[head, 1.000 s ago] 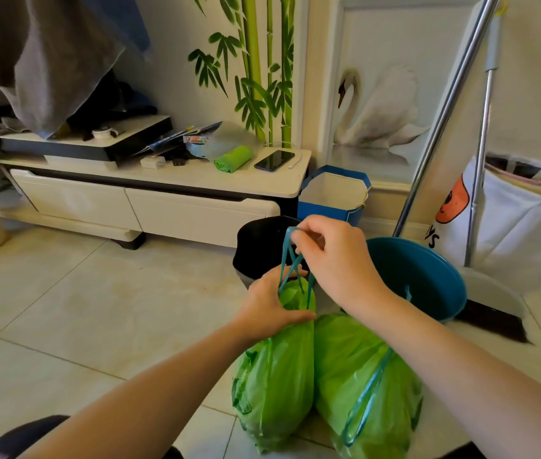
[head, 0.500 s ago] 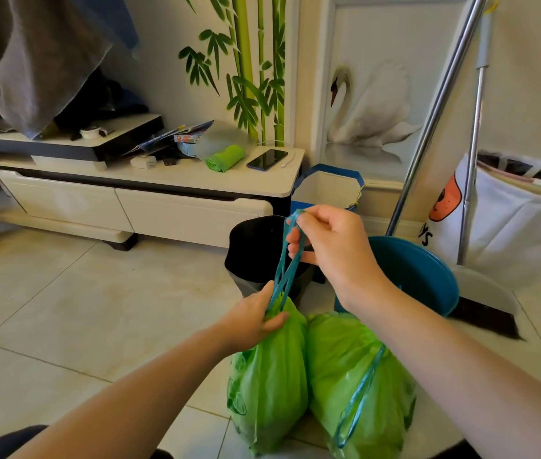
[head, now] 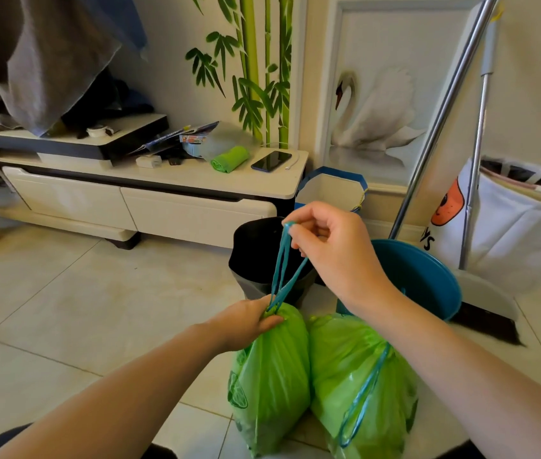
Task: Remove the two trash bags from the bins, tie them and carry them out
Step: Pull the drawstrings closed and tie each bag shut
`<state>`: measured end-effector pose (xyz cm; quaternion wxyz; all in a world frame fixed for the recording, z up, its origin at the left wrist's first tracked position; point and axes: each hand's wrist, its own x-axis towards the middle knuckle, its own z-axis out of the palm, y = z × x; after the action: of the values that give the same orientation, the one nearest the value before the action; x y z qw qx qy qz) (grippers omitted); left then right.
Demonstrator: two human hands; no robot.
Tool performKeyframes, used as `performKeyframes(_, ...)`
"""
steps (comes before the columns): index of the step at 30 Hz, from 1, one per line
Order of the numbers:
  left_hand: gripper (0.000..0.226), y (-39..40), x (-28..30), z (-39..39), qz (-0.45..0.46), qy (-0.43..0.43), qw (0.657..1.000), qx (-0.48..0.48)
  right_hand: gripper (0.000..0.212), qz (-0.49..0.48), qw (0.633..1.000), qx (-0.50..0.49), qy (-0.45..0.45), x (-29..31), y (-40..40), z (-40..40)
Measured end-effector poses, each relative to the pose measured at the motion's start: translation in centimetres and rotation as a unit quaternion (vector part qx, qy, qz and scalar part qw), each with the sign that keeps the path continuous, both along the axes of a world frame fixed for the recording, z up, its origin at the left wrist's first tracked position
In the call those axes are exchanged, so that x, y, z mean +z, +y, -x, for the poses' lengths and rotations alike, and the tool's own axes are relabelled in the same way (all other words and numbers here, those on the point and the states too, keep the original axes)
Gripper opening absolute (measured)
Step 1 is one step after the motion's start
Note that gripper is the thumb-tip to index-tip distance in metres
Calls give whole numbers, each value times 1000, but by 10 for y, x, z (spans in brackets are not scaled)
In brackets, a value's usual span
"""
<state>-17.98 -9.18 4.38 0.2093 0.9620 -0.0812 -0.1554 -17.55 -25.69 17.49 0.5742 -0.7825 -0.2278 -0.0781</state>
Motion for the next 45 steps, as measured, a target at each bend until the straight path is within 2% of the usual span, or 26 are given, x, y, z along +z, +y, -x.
performKeyframes(3, 45, 6, 8, -3, 48, 45, 998, 5, 15, -17, 999, 1, 34, -1, -8, -6)
performKeyframes(5, 52, 10, 16, -5, 54, 19, 998, 7, 18, -33, 998, 2, 56, -2, -14, -8)
performKeyframes(9, 28, 15, 30, -6, 128, -50, 990, 28, 22, -46, 997, 3, 65, -3, -23, -4)
performKeyframes(16, 18, 21, 36, -4, 175, -66, 982, -2, 25, -55, 997, -14, 50, -3, -28, 0)
performKeyframes(18, 17, 25, 36, -4, 182, -73, 981, 10, 38, -43, 998, -10, 52, -4, -28, 0)
performKeyframes(22, 18, 32, 39, -3, 216, -56, 973, 54, 80, 116, 993, -25, 16, -10, -33, -4)
performKeyframes(26, 15, 38, 41, -1, 249, -49, 961, 105, 92, 167, 984, -52, 30, -23, -35, -10)
performKeyframes(27, 13, 39, 41, 0, 264, -43, 956, 119, 92, 166, 983, -59, 61, -26, -34, -12)
performKeyframes(29, 9, 40, 42, 1, 280, -31, 949, 139, 84, 136, 974, -43, 179, -36, -29, -15)
performKeyframes(31, 11, 40, 43, 1, 280, -20, 948, 147, 71, 64, 949, 14, 309, -46, -21, -16)
performKeyframes(32, 12, 41, 43, 1, 279, -15, 948, 150, 67, 27, 937, 32, 346, -51, -18, -18)
performKeyframes(35, 16, 44, 42, -1, 262, -10, 952, 160, 62, -39, 926, 41, 374, -59, -13, -28)
performKeyframes(36, 18, 45, 42, -1, 256, -11, 952, 164, 62, -22, 930, 31, 366, -61, -12, -31)
performKeyframes(38, 20, 46, 40, -2, 253, -13, 952, 174, 59, 76, 937, -14, 341, -67, -11, -37)
performKeyframes(39, 21, 46, 40, -2, 255, -11, 950, 181, 59, 120, 929, -42, 348, -68, -12, -38)
performKeyframes(41, 22, 45, 39, -3, 263, -7, 944, 199, 65, 157, 887, -68, 428, -71, -14, -36)
performKeyframes(42, 22, 45, 39, -3, 270, -3, 939, 212, 68, 162, 857, -48, 488, -73, -15, -34)
performKeyframes(44, 22, 44, 38, -3, 294, 14, 925, 241, 74, 174, 794, 45, 581, -77, -12, -23)
performKeyframes(45, 23, 44, 37, -3, 304, 25, 918, 253, 76, 178, 783, 90, 589, -81, -8, -18)
